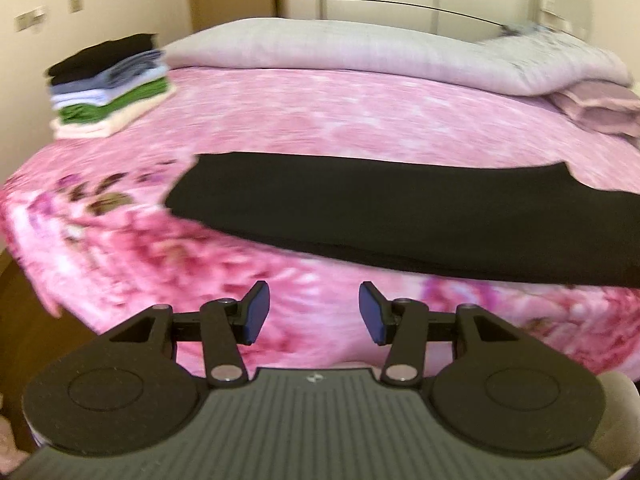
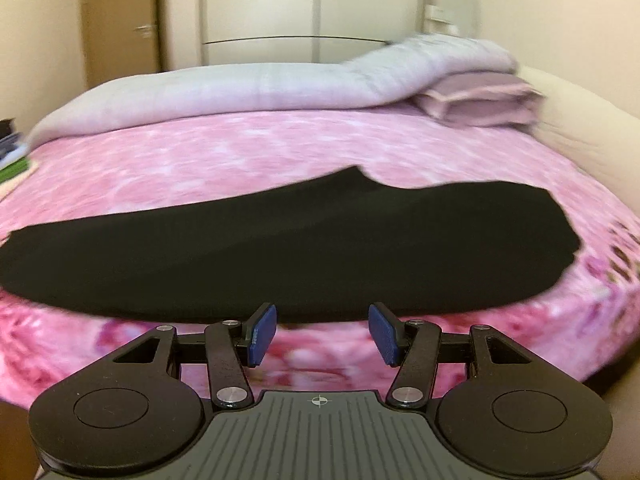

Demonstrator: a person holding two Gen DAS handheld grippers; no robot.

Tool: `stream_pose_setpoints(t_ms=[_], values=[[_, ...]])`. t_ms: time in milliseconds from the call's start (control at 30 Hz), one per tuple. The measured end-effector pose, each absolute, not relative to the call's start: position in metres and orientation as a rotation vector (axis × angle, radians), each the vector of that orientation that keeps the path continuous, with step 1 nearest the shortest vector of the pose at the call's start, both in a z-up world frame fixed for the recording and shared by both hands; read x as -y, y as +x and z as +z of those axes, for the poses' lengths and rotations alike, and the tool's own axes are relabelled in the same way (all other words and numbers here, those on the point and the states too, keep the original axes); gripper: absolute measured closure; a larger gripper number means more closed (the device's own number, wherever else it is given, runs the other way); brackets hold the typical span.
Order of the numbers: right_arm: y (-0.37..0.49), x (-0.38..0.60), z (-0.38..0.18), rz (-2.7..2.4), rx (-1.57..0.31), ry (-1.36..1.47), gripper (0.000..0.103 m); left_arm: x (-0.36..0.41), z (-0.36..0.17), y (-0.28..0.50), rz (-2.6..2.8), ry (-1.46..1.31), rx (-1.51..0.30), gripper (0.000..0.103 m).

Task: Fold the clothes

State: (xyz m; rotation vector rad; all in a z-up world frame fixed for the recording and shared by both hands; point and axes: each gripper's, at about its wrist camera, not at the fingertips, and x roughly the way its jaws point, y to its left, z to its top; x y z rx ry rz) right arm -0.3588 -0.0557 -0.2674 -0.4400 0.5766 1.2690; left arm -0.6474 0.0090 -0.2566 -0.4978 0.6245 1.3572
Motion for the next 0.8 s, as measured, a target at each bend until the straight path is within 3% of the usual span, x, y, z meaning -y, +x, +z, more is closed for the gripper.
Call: stream_pose_setpoints(t_ms=[333,800], values=[[-0.401,0.047,-0.267,1.409,-0.549,-0.467,0.048,0.005,-0.250,-0.689,1.475,-0.515,-0.611,0.058],[-0.406,0.058,-0.265,1.403,-0.539,-0.454,0.048,0.014,-0.248,-0.686,1.462,-0.496,-0.602,0.057]])
